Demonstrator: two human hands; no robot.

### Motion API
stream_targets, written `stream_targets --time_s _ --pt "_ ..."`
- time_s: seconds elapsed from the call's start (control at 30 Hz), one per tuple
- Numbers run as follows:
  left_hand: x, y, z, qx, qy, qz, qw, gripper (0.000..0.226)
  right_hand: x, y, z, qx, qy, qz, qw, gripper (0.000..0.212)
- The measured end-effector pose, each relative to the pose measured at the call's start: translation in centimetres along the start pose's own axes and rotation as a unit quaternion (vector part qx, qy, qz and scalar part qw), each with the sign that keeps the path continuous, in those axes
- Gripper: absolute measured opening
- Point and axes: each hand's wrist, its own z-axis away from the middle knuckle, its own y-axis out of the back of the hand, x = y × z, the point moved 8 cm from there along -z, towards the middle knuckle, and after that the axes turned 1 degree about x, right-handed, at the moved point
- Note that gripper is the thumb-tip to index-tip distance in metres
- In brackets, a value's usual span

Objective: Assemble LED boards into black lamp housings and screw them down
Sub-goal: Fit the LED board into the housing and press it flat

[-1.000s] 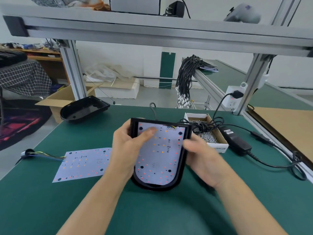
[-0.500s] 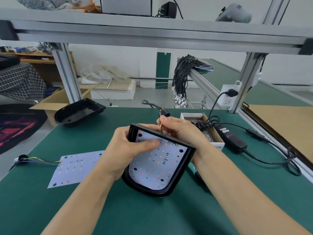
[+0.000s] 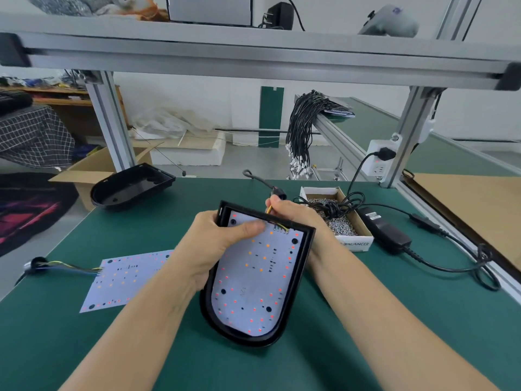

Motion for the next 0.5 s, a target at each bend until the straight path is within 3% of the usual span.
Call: stream_targets --time_s 0.1,0.2,0.33,0.4,0.5 --pt "0.2 -0.1 -0.3 -0.016 0.018 -0.022 0.999 0.024 0.1 0.1 -0.3 -0.007 0.023 -0.008 1.0 0.019" --pt "2.0 -0.7 0.2 -0.054 -0.085 -0.025 0.995 0.02 -0.6 -0.2 -0.2 -0.042 0.049 -0.034 0.997 0.023" --pt "2.6 -0.5 1.1 -0.098 -0.164 -0.034 0.981 0.017 0.9 -0.6 -0.2 -0.141 -0.109 -0.032 0.983 0.082" --pt "2.6 -0.9 1.3 -0.13 -0.169 -0.048 0.976 0.02 2.2 -0.6 -0.6 -0.161 -0.155 0.043 0.974 0.096" --pt "2.7 -1.8 2.0 -0.187 -0.17 -0.07 0.965 0.024 2.2 -1.8 -1.0 -0.157 -0.16 0.043 0.974 0.066"
